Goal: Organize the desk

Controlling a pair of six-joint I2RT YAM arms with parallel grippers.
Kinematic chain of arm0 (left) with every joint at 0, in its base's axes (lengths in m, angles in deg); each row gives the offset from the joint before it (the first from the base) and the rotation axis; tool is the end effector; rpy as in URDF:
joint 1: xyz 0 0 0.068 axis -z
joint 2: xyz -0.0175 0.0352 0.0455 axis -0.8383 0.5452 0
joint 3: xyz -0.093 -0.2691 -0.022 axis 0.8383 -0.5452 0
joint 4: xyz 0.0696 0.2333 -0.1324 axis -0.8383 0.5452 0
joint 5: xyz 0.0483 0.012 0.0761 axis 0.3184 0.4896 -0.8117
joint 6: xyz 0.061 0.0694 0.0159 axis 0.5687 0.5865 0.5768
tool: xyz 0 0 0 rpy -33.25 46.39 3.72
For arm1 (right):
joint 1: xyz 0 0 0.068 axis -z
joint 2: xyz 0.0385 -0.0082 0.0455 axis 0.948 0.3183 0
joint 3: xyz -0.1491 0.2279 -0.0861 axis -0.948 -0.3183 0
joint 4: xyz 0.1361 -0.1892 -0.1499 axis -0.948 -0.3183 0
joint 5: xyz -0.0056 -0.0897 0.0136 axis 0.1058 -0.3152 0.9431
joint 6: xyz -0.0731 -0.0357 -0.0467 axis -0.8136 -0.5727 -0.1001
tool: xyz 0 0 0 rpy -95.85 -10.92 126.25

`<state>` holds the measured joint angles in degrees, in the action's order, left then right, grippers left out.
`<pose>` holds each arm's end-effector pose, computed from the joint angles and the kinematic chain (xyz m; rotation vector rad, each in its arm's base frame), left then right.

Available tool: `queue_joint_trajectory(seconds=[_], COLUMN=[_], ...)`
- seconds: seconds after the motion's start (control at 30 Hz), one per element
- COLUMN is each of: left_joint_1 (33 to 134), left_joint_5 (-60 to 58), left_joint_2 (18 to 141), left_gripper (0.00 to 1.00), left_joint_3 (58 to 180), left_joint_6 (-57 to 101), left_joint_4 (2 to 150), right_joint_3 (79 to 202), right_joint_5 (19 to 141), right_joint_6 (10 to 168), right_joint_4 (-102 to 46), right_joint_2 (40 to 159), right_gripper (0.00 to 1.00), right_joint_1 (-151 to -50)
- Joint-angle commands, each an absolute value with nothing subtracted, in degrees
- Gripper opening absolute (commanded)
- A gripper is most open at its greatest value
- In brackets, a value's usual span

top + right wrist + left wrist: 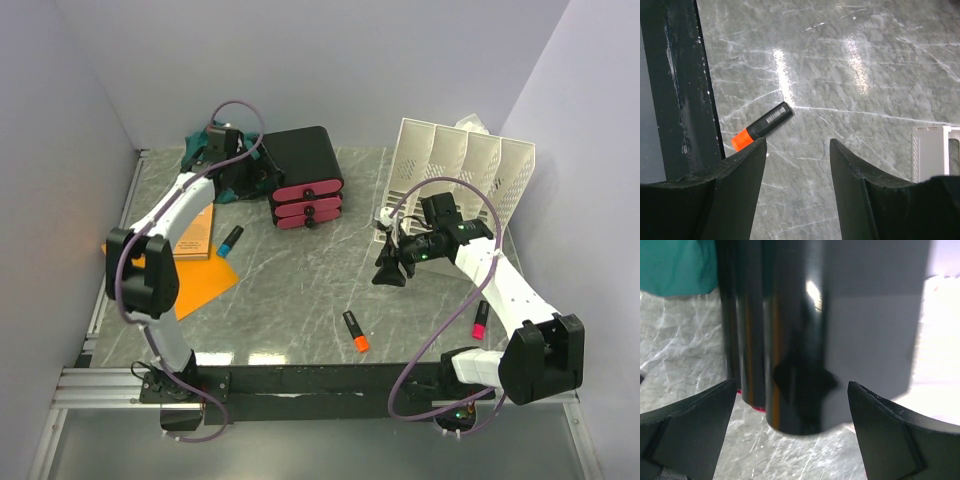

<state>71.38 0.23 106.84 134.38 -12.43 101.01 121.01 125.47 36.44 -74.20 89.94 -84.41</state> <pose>0.4535 -0.1307 0.2786 -0.5532 2.2622 -0.7409 0.2375 0.1241 0.2526 -1.3617 1.8468 0.9307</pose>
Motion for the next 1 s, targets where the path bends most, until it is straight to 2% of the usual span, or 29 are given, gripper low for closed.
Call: queue_joint_trajectory(seconds=[0.0,0.17,0.23,0.37,0.67,0.97], left_joint_1=[71.3,71.3,71.3,71.4,70.8,69.1], left_joint_5=[-0.8,1.3,2.8,6.5,12.5,16.3], left_joint_2=[111.6,113.8,113.3,112.7,108.3,100.7], left_gripper=[1.0,1.0,0.96,0.78,0.5,0.46], left_joint_3=[141.1,142.0,140.6,137.0,128.2,117.6], left_joint_6=[-13.4,-12.6,-12.5,-12.1,-10.6,-5.8], left_joint_4=[108.6,108.2,106.5,102.8,96.8,97.0], right_joint_3=[121.4,121.6,121.6,121.7,121.8,121.9], right_joint_5=[127.8,127.5,127.5,127.7,127.4,127.8], right_joint_6=[34.9,34.7,34.5,34.1,33.4,33.1], right_joint_4=[-74.7,-75.1,-75.2,-75.6,-76.0,-76.4], right_joint_2=[88.9,89.3,89.5,89.7,90.4,91.1], right_gripper=[0.61,0.61,0.62,0.62,0.62,0.62], right_joint_1=[-83.9,-83.7,-83.5,-83.5,-83.1,-82.5])
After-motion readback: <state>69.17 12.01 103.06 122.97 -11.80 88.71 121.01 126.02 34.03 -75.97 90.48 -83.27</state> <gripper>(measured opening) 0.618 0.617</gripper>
